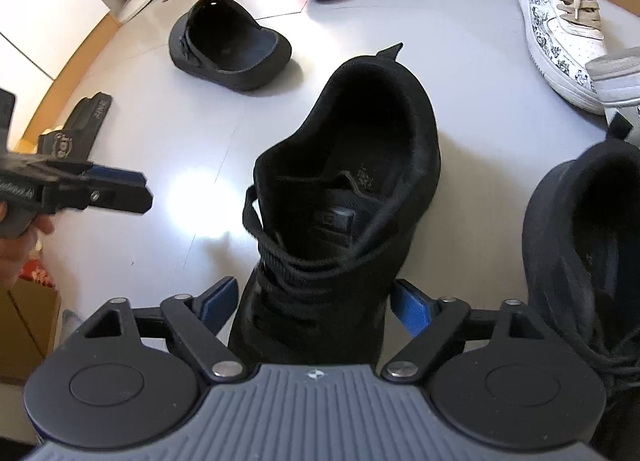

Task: Organize scattered shoes
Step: 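Hold the sneaker with the right tool while the left tool opens and releases it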

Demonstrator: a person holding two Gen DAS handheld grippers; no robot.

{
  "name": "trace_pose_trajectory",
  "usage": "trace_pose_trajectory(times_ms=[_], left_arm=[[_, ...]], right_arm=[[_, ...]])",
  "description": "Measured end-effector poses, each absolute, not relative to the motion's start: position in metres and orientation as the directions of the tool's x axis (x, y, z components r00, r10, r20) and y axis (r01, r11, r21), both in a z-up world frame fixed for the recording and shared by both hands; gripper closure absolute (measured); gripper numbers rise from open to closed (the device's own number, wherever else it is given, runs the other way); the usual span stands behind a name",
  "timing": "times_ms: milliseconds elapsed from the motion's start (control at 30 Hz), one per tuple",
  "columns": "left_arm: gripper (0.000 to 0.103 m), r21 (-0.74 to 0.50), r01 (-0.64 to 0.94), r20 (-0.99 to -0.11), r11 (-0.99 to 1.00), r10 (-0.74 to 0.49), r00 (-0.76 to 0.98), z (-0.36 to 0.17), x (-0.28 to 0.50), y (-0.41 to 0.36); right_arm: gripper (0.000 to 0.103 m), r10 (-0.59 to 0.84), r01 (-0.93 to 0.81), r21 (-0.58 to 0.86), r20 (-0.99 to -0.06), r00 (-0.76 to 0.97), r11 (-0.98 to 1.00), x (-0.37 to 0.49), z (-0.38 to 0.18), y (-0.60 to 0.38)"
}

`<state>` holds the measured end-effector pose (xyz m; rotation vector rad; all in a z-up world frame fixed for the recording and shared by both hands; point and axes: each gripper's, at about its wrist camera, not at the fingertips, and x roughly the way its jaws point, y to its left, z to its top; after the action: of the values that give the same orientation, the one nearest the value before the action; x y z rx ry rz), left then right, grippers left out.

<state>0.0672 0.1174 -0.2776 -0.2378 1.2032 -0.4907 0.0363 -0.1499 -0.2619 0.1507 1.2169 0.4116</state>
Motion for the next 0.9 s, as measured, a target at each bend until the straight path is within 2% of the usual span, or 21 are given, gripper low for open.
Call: trace_pose_trajectory(times_ms=[167,300,400,900], left_arm=[[0.017,-0.430,0.233,-0.833,0.872,-0.483,0.270,-0.278,0.067,0.119],[0.017,-0.433,0.239,-0.833,0.869,-0.487,0.262,-0.279,0.065,0.117],[0.017,-0.432,0.235,-0.835,0.871,-0.485,0.259,-0.281,0.065,0.118],[0.017,-0.426,0.224,-0.841,0.876,-0.475,0.259,-0.282,0.063,0.122]], right_arm=[[0.010,0.351,-0.198,0.302,-0.886,0.303,0.932,0.042,-0.269,-0.142],[0.027,0.352,-0.155,0.318,-0.884,0.307,0.935,0.044,-0.279,-0.150],[0.035,0.340,-0.153,0.305,-0.881,0.329,0.940,0.036,-0.279,-0.153],[0.040,0.276,-0.090,0.261,-0.906,0.321,0.961,0.017,-0.280,-0.179]])
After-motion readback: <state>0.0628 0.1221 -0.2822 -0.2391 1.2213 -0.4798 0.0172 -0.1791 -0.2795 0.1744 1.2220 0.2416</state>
